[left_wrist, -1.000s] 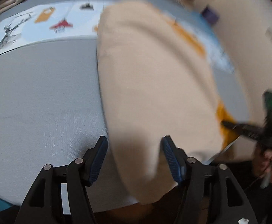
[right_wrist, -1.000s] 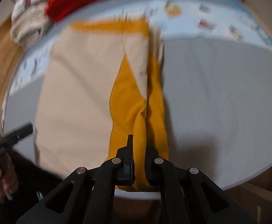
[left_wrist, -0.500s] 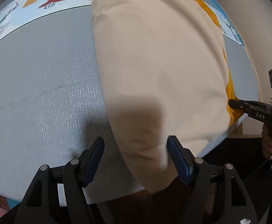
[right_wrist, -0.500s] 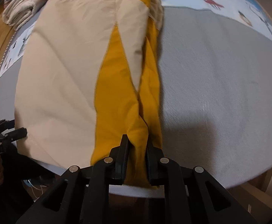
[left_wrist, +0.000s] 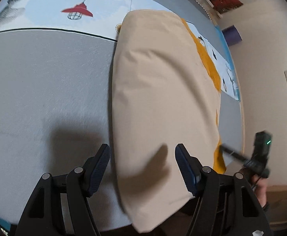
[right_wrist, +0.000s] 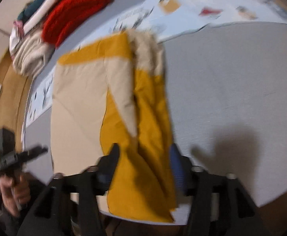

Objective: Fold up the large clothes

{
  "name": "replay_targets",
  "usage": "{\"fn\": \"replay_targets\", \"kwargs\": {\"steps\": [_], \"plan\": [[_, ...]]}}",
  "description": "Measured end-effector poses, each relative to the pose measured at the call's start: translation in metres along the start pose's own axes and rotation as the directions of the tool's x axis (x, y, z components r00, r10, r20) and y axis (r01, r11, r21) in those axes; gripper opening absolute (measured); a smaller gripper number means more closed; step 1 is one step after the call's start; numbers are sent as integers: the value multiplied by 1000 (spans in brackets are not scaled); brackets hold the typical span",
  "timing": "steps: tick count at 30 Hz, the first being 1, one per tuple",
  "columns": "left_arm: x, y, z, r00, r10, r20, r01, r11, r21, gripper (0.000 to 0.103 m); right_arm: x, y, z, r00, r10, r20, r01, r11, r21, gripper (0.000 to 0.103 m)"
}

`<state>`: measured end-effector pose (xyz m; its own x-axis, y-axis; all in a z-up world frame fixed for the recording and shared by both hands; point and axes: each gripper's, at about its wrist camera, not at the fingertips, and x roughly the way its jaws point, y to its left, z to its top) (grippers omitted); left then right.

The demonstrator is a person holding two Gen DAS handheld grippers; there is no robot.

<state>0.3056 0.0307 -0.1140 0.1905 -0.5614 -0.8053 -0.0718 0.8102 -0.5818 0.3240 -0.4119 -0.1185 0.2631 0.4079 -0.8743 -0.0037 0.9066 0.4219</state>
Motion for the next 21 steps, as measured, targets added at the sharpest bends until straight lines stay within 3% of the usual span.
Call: {"fn": "replay_targets", "kwargs": {"steps": [2, 5, 8, 13, 14, 18, 21], "plan": [[13, 8, 14, 1000, -10, -22, 9, 1000, -29, 65, 26, 8, 1, 994, -69, -81, 65, 997, -52, 58], [29, 21, 32, 998, -54, -41, 50, 995, -89, 65, 49, 15, 4, 986, -81, -148, 73, 995, -64, 58], [46, 27, 42, 991, -124, -46, 116, 983, -142, 70, 62, 14, 9, 982, -77, -175, 71, 997, -44, 58], [62, 37, 59, 985, -174, -13, 169, 971, -168, 73, 75, 12, 18, 980, -65, -189, 69, 997, 17, 58], [61, 39, 59, 984, -178, 4, 176, 971, -164, 71, 77, 6, 24, 980, -66, -187, 71, 997, 20, 55], [38, 34, 65, 982, -161, 100, 172, 979, -112, 50, 77, 17, 31, 990, -52, -131, 56, 998, 34, 23], [8, 31, 74, 973, -136, 185, 151, 986, -71, 48, 72, 38, 42, 998, -28, -52, 30, 999, 32, 15]]}}
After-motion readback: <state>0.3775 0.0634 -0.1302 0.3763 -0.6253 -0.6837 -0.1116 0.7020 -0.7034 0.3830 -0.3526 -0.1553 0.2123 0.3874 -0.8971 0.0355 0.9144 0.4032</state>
